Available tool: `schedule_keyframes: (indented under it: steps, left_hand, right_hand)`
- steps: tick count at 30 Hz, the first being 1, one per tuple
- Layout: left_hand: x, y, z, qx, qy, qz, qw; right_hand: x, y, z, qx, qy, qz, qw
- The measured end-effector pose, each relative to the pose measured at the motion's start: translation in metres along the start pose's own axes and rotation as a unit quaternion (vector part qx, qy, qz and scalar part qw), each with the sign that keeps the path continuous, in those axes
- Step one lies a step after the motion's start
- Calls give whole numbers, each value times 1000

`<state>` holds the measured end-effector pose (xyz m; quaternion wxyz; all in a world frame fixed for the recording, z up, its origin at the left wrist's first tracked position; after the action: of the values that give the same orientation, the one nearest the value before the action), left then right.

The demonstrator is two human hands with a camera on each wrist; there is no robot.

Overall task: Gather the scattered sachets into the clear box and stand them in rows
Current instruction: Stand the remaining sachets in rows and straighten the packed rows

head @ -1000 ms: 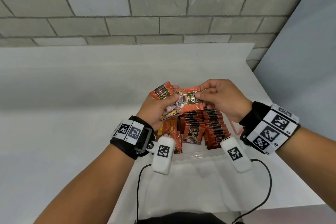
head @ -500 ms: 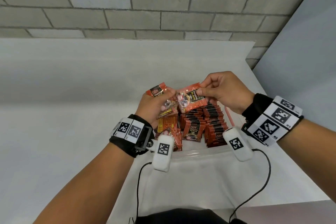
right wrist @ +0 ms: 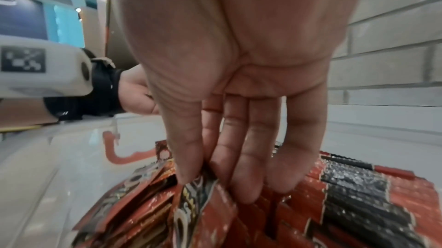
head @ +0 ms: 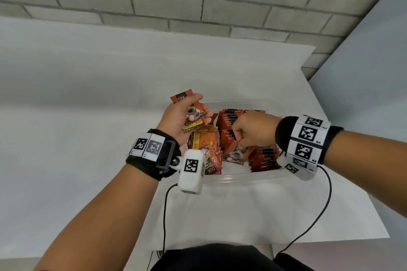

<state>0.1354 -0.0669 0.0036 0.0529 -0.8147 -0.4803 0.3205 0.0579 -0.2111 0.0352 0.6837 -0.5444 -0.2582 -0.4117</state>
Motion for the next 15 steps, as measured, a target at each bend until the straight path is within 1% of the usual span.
schedule_keyframes:
  steps: [4,10,15]
  left_hand:
    - [1,1,-1,4,-5,-2,1000]
    - [1,2,-2,5,-9,6,1000]
    - [2,3,-1,8,0,8,1000]
  right_hand:
    - [-7,5,5,3,-71,17,997]
    - [-17,5,15,24,-167,72,983]
    - [-17,6,18,44,-209,77,974]
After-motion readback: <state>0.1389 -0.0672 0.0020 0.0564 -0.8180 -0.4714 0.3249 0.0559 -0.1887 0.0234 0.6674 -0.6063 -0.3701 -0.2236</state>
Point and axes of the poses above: each hand's wrist, its own y-axis towards the middle knuckle, its own x-axis out of the back of the hand, z = x × y, the point moved 4 cm from there along y, towards the middle knuckle, and after that the axes turned 9 degrees about y, right-handed, at the moved point
